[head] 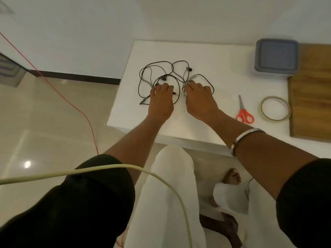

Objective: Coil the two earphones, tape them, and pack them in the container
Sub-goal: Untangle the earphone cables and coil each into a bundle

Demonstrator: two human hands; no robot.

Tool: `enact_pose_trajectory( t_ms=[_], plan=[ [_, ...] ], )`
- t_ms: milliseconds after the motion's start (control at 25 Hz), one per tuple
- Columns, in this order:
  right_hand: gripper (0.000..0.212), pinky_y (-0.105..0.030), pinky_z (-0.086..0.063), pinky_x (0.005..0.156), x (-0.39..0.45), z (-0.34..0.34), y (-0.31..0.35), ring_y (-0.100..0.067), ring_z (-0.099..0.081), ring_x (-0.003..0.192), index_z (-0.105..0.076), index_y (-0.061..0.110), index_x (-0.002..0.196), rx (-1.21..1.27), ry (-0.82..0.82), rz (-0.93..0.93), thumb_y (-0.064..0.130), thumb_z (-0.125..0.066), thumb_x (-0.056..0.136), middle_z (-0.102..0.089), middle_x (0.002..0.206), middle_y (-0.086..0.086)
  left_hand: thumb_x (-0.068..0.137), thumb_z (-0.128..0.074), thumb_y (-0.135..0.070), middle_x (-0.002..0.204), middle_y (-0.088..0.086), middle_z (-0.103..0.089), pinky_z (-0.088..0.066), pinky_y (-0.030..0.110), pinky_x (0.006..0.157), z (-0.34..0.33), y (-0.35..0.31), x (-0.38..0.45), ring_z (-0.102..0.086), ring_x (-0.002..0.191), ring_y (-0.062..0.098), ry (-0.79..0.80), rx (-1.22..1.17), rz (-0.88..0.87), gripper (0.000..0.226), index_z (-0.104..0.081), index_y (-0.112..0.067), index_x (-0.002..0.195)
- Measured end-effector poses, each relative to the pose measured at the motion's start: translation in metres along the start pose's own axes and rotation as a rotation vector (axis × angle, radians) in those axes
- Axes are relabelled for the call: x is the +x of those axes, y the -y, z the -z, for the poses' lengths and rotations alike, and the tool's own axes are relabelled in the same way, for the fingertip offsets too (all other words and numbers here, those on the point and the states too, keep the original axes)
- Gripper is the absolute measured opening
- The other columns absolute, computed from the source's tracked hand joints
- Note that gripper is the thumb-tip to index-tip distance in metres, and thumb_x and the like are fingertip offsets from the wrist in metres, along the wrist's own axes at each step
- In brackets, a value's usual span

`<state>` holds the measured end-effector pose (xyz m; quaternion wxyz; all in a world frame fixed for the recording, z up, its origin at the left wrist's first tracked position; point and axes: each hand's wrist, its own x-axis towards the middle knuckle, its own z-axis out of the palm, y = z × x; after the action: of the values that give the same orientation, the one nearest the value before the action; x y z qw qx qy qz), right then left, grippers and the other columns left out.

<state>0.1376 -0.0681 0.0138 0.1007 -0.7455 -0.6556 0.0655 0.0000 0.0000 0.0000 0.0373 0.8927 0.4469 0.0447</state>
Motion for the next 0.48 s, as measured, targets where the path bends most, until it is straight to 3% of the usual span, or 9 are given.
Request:
enact_pose_trajectory(
  t_ms=[280, 480],
  plan=[
    [0.03, -0.04, -0.035, 0.085, 0.012, -0.014, 0.008, -0.029, -0.043, 0.11, -0.052, 0.01, 0.116, -0.124, 0.016, 0.012, 0.009, -0.048, 0.087, -0.045, 0.121, -0.011, 0.093, -0.05, -0.006, 0.11, 0.004, -0.059, -0.032, 0.038, 0.088, -0.009, 0.011, 0.007, -0.051, 0.107, 0.024, 0.053, -0.008, 0.082, 0.022, -0.058, -0.014, 0.112],
    [0.035, -0.041, -0.037, 0.089, 0.02, -0.017, 0.015, -0.03, -0.043, 0.114, -0.049, 0.011, 0.123, -0.061, 0.035, 0.02, 0.01, -0.048, 0.088, -0.046, 0.124, -0.011, 0.092, -0.047, -0.008, 0.104, 0.004, -0.06, -0.031, 0.038, 0.088, -0.002, 0.004, 0.008, -0.053, 0.101, 0.024, 0.02, -0.049, 0.071, 0.019, -0.058, -0.013, 0.107]
  ],
)
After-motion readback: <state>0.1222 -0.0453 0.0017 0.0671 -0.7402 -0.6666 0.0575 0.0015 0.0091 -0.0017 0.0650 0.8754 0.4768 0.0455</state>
